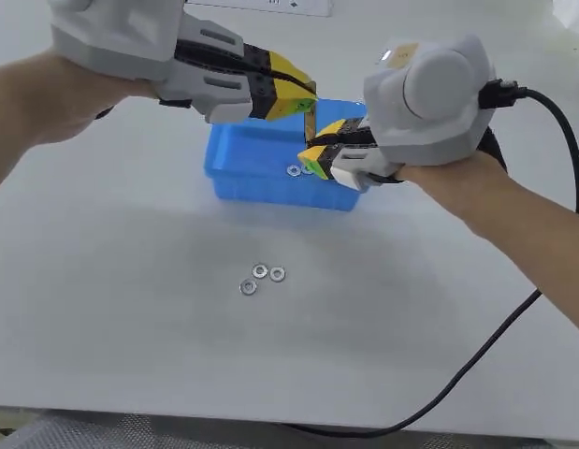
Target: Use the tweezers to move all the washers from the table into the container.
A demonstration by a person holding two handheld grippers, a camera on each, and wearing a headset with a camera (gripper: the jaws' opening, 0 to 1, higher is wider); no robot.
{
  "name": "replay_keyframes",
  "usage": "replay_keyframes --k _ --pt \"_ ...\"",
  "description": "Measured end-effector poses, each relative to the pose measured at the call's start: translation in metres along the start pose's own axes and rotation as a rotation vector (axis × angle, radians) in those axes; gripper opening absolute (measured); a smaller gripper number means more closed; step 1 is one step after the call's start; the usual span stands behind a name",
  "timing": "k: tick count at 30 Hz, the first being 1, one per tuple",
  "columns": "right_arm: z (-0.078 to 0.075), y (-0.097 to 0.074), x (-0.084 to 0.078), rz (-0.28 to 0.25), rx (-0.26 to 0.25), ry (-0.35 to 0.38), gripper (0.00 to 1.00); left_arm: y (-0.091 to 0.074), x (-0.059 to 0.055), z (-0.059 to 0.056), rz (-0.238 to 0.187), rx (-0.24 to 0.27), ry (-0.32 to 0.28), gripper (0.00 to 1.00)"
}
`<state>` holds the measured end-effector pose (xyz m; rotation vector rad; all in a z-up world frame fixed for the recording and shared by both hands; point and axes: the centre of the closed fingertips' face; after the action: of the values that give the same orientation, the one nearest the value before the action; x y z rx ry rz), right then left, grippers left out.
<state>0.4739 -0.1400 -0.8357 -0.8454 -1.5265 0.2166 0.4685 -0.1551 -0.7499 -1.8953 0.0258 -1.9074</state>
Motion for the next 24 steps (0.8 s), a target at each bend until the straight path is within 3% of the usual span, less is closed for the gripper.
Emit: replay_keyframes --k 8,15,24 --pt "0.002 -0.01 0.021 -0.058 -0.017 -0.013 0.12 -0.016 0.018 -0.01 0.007 -0.007 0.068 0.04" --pt "0.014 -0.016 0.029 -0.072 -0.004 -0.024 0.13 -0.027 0.015 -0.021 0.02 -0.003 0.086 0.04" --pt "0.037 -0.025 0.033 -0.07 0.027 -0.06 0.14 -0.039 0.017 -0.044 0.013 -0.004 0.084 0.04"
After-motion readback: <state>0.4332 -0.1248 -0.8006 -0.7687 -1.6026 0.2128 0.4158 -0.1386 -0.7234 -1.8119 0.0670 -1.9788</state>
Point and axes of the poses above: the centre of the closed fingertips' face, and the gripper's own axes: y roughly forward along the fingers, z roughly to its left, x roughly out of its top, and after that the axes turned 4 degrees about -y, right-handed
